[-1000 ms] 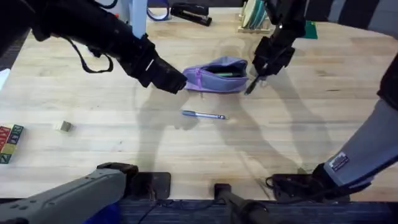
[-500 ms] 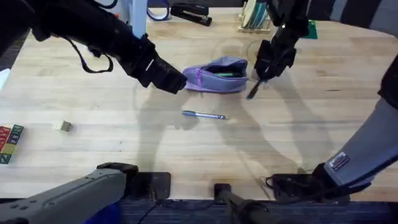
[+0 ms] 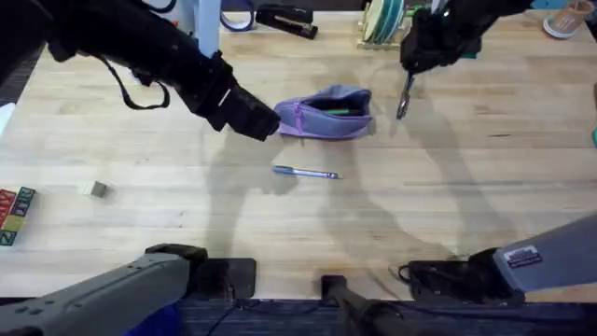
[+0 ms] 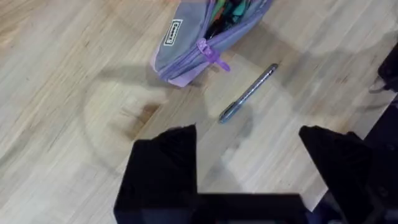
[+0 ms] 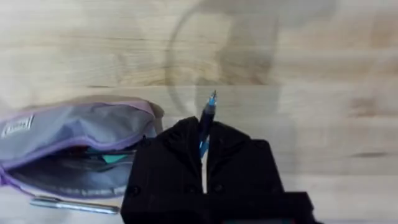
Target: Unzip the bag, pick up the pens from the table one at a time and place them inside, then zip the bag closed.
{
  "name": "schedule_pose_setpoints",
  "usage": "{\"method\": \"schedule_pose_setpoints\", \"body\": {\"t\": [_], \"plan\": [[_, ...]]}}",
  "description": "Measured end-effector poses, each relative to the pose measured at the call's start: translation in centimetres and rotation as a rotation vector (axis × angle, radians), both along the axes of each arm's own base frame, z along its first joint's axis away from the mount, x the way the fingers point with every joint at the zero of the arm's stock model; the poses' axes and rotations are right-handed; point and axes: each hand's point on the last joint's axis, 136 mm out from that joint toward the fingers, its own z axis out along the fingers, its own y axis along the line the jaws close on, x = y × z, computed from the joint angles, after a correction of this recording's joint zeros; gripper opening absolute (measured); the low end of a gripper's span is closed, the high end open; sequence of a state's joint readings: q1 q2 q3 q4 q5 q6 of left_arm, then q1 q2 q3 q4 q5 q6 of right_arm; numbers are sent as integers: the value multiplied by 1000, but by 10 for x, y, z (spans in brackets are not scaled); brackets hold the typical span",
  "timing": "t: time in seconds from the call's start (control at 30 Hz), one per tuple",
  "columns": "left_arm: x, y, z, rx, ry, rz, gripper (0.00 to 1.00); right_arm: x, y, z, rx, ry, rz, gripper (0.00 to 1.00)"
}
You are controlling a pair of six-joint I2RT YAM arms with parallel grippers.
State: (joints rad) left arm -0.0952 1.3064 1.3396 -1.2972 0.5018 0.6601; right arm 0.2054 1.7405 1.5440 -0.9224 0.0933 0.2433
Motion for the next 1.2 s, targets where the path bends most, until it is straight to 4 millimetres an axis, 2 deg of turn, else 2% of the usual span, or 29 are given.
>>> {"method": "schedule_pose_setpoints", "body": {"t": [0.27, 0.43, 0.57, 0.87, 1.07, 1.2], "plan": [[0, 0, 0, 0, 0, 0, 994, 4, 1, 30, -108, -108, 290, 31], [0, 0, 0, 0, 0, 0, 994, 4, 10, 36, -192, -138, 501, 31], [0, 0, 0, 0, 0, 0, 994, -7, 34, 34, -249, -132, 752, 31], [0, 0, 0, 0, 0, 0, 994, -34, 104, 34, -300, -211, 1308, 31], [0, 0, 0, 0, 0, 0, 995, -53, 136, 36, -236, -274, 1509, 31], [0, 0, 0, 0, 0, 0, 994, -60, 147, 38, -189, -307, 1572, 31]]}}
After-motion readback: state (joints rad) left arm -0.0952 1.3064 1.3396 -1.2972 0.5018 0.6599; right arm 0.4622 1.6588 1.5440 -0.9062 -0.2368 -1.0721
